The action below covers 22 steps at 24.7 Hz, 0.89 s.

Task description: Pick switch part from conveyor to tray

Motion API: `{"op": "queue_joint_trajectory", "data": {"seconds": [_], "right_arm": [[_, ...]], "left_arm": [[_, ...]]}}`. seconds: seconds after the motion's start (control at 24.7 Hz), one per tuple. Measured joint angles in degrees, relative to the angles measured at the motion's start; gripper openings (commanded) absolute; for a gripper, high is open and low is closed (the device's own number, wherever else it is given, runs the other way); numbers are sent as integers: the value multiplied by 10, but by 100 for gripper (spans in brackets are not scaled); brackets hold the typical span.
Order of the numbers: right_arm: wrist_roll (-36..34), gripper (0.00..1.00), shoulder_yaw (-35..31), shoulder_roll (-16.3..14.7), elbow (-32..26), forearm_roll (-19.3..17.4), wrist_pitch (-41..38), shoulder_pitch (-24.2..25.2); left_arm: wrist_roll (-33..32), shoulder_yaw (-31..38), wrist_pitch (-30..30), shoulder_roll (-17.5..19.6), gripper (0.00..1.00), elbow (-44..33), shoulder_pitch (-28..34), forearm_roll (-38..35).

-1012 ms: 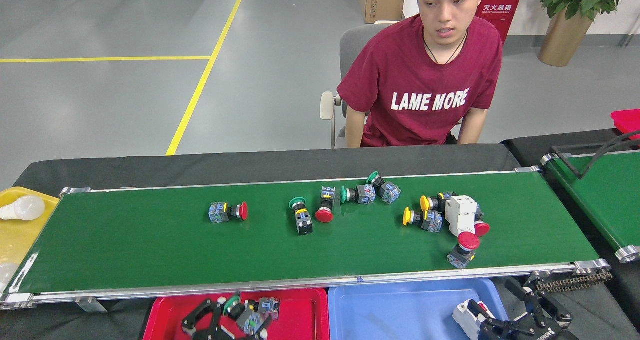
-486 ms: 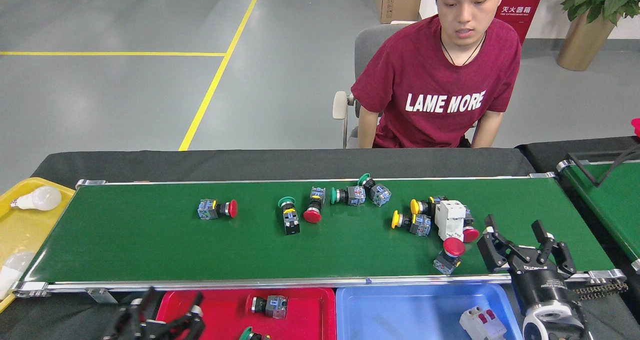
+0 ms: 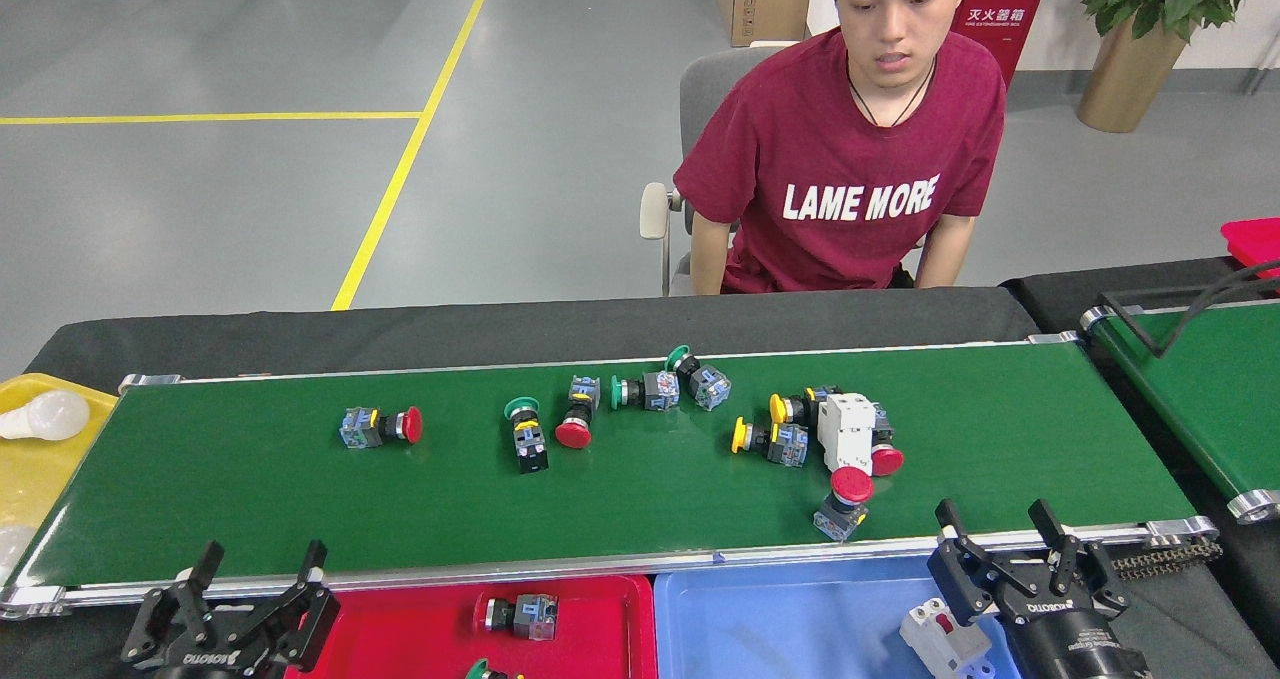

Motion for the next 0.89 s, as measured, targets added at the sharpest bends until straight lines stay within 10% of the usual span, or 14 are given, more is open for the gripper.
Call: {"op": "queue_joint_trajectory", "data": {"seconds": [0.24,0.53,0.69,0.77,0.89], "right_arm": [[10,95,145,1,5,55,10,-24],[45,95,256,43,101,77,107,-139],[51,59,258,69,169,76,128,-184],[53,8,259,69,173,76,117,-186],[55,1,259,66,174,73,63,-187]], "left_arm": [[-20,-9,11,50,100,172,-150,-3],[-21,-32,22,62,100,235,-183,-3],[-22,-34,27,62,100,244,-188,-3],[-23,-34,36,62,100,269,-208,-3],[-19,-35,55,68,100,337,-254,-11]]}}
